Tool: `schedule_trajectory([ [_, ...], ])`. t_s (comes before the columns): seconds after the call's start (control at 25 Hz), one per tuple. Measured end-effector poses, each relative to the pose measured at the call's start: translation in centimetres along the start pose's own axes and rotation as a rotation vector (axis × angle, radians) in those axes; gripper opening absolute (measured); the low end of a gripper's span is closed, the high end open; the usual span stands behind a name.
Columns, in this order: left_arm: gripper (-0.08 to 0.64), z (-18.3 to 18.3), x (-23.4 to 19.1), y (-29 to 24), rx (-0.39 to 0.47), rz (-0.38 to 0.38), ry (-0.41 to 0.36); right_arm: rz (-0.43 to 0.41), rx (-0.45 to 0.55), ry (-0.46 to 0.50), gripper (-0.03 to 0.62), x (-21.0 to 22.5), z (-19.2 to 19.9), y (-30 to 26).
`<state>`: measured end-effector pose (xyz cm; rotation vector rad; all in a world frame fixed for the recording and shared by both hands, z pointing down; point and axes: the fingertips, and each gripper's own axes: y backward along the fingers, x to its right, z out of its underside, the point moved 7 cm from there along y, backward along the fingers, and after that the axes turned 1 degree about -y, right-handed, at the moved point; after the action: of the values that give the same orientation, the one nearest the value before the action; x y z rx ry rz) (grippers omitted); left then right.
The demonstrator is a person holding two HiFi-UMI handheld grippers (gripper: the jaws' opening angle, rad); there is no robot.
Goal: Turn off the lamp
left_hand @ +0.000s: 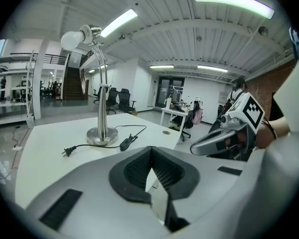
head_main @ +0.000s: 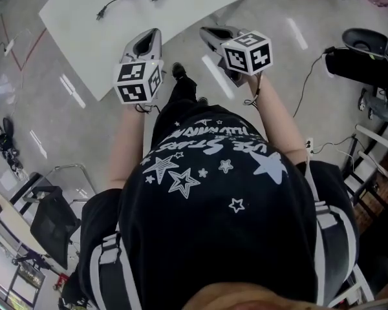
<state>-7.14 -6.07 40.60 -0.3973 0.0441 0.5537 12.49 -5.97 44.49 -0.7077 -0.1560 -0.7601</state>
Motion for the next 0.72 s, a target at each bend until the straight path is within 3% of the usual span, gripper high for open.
schedule_trajectory([
  [0.36, 0.011, -0.5, 4.8, 4.4, 0.092, 0.013, -0.049, 0.02, 0.112, 0.065, 0.005, -2.9, 1.2, 4.9],
  [0.72, 0.011, -0.7, 7.7, 7.0, 0.129, 0.001, -0.093, 0.062, 0.237, 0.085, 0.005, -3.8, 2.1, 8.8],
])
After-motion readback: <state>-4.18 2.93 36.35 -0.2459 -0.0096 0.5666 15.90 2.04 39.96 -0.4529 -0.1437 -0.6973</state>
